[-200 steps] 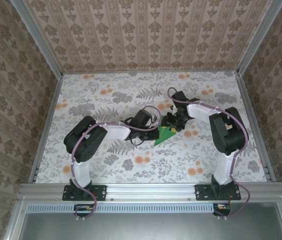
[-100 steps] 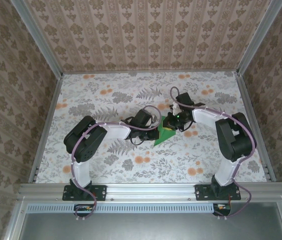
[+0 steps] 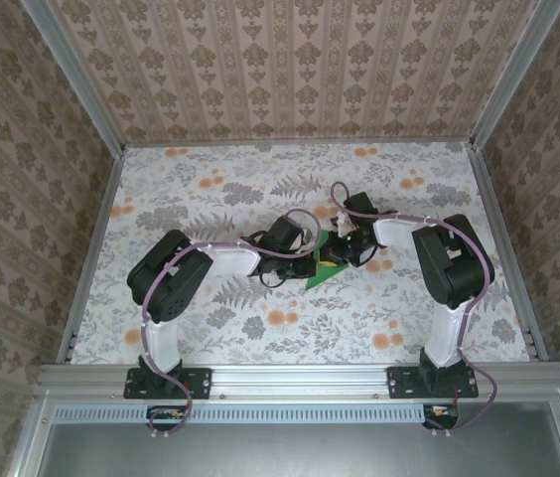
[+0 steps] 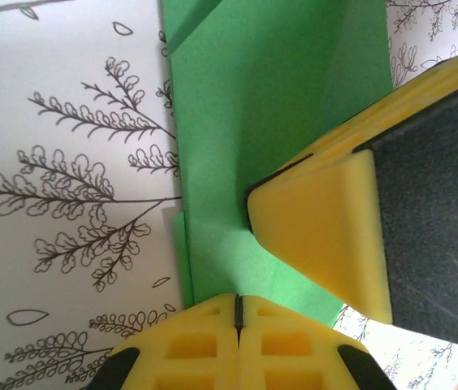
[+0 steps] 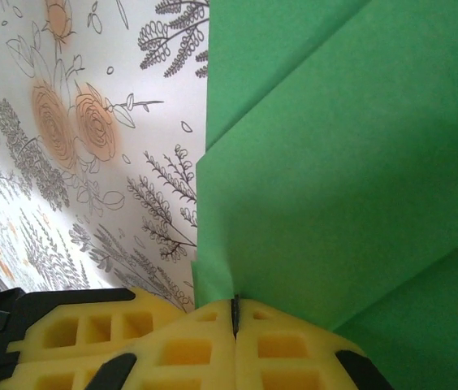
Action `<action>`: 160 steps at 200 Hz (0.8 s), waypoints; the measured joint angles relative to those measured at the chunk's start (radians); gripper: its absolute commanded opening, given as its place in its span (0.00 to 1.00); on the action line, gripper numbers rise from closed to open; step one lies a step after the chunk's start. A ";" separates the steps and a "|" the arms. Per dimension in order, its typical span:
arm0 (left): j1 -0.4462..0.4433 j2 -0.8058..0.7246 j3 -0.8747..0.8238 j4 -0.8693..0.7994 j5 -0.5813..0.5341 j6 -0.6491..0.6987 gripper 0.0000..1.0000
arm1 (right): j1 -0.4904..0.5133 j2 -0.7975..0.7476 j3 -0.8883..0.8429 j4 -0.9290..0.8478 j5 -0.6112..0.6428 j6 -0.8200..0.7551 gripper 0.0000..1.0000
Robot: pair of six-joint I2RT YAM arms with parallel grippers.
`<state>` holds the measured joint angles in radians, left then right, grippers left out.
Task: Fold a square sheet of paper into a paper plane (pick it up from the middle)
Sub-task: Fourth fold the wing at the center of the table.
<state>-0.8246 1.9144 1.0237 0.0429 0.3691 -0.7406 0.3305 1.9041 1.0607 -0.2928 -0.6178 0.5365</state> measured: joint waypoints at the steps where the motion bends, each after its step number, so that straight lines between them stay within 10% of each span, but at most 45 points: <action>1: 0.000 0.000 0.000 0.000 0.000 0.000 0.00 | -0.001 0.000 0.000 0.000 0.000 0.000 0.07; 160: 0.034 -0.100 -0.137 0.021 0.019 0.067 0.00 | 0.023 -0.003 -0.083 0.176 -0.037 0.063 0.10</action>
<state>-0.7902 1.8145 0.8867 0.0635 0.3885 -0.6739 0.3538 1.9007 0.9775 -0.1165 -0.6548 0.5995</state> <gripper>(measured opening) 0.048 0.095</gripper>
